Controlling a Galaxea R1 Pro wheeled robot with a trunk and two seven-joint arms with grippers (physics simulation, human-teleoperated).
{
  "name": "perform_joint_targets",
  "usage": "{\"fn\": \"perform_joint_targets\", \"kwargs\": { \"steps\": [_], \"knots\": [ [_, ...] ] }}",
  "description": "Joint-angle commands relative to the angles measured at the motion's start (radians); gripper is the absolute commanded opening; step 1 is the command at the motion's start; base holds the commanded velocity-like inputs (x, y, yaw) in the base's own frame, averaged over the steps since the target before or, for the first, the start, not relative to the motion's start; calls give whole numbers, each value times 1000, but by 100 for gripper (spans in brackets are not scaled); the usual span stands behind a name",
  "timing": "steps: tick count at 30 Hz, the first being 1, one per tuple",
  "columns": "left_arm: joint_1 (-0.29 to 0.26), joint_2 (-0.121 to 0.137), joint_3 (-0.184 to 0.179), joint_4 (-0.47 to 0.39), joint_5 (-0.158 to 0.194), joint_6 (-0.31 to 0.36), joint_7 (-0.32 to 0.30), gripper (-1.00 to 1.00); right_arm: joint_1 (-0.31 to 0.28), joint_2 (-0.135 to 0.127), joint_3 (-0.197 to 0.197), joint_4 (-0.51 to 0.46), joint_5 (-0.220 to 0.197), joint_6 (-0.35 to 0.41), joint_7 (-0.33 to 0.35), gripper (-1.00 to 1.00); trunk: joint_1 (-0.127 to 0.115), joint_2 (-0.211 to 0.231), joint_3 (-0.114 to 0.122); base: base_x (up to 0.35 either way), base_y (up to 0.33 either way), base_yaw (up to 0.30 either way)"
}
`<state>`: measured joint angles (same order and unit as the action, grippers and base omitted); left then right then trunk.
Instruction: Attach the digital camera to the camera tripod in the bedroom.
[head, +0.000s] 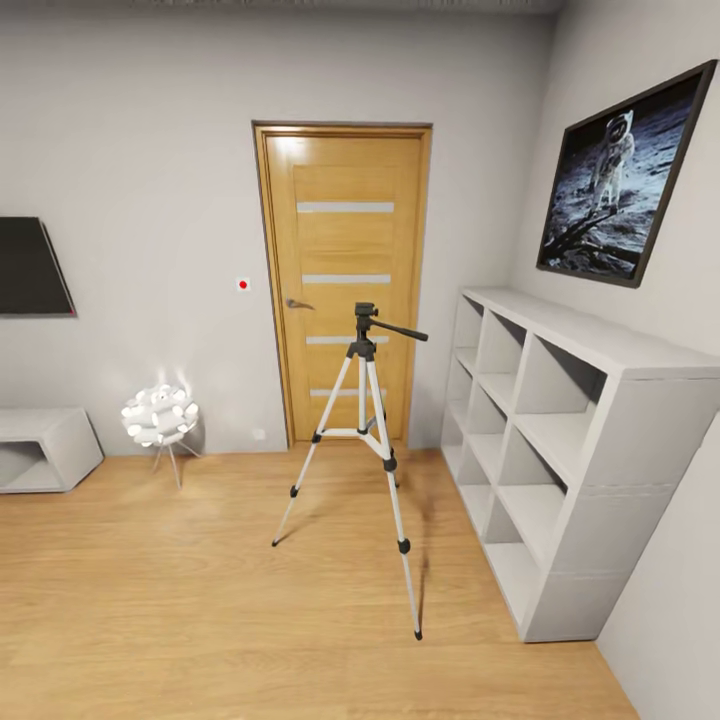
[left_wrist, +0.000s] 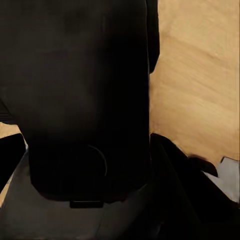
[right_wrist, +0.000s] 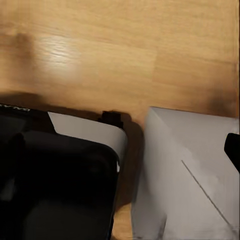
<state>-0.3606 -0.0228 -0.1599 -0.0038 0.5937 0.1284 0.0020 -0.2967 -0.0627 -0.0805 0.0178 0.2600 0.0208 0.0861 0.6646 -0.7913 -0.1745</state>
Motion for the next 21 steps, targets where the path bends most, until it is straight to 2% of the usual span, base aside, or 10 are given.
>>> {"fn": "perform_joint_targets", "kwargs": {
  "steps": [1,6,14,21],
  "knots": [
    [13,-3,-10,0,-1,-7,0,-100,14,0,-9,4,9,-12,-6,100,-4,6,2,0,0,0],
    [76,-8,-10,3,-33,-51,0,-100,115,-1,-10,14,7,-85,-33,100,-23,41,18,0,0,0],
    [86,-9,-10,4,-39,-56,0,-100,133,-7,-21,15,3,-100,-39,100,-54,97,43,0,0,0],
    [87,-11,-10,4,-53,-56,-1,-100,135,-9,-32,11,-19,-103,-50,100,-80,146,65,0,0,0]
  ]
}}
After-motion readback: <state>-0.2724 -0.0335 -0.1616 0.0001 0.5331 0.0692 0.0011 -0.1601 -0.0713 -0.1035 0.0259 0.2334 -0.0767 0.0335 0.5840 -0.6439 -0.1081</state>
